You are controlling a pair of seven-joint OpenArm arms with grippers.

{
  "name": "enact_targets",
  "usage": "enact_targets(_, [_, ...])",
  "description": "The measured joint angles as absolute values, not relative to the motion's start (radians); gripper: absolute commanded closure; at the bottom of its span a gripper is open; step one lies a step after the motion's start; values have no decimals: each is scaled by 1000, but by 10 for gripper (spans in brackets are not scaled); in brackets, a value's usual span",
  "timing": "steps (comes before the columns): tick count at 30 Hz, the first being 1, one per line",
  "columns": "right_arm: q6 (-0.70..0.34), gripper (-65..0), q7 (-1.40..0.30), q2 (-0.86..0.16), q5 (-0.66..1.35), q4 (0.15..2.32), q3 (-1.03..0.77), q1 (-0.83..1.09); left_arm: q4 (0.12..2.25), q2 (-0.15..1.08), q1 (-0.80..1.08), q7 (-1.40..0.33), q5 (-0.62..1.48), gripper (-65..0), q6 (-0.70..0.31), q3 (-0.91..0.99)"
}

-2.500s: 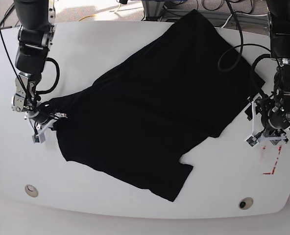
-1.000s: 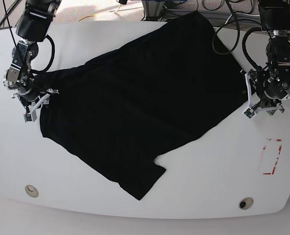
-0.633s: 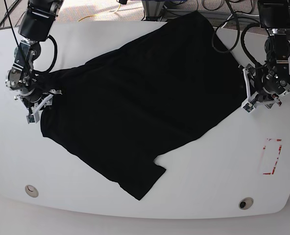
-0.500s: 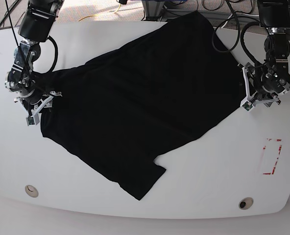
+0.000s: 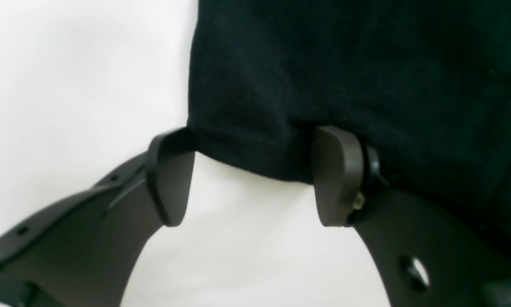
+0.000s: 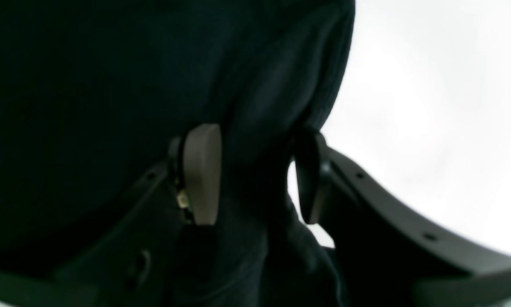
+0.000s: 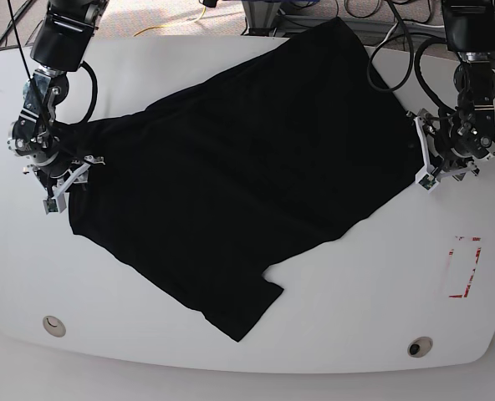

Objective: Layout the t-shirt on the table in an organized manner, then fold the t-shirt properly
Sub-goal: 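Regrasp the shirt edges with both grippers, then stretch the shirt between both grippers, pulling the edges apart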

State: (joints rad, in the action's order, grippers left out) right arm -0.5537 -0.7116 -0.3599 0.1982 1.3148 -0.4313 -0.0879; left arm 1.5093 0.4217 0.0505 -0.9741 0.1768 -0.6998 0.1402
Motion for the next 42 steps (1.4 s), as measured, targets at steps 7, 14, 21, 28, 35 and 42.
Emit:
enact_targets(7, [-554,-277,-712,-360,199,1316,-431,-88,1508,419,53,-967,184,-115,-701,136])
enact_targets(14, [-554,-276,-719,-360,195,1369,-436,-82,1504,416,50,-960,154,-7,-701,135])
enact_targets(21, [-554,-276,-768,-360,196,1484,-437,-82,1430,419,-32,-963,81,-8,-700,132])
enact_targets(28, [-554,-281,-767,-353,199,1539,-437,-101,1299,496,-155,-913,71,-8,-704,53])
enact_targets(35, [-558,-282,-767,-308,191,1514,-431,-161,1144,561,-327,-797,72,-8,-701,-78])
enact_targets(42, [-556,-282,-771,-307,191,1402,-431,-218,1097,569,-432,-785,68,-11,-701,-102])
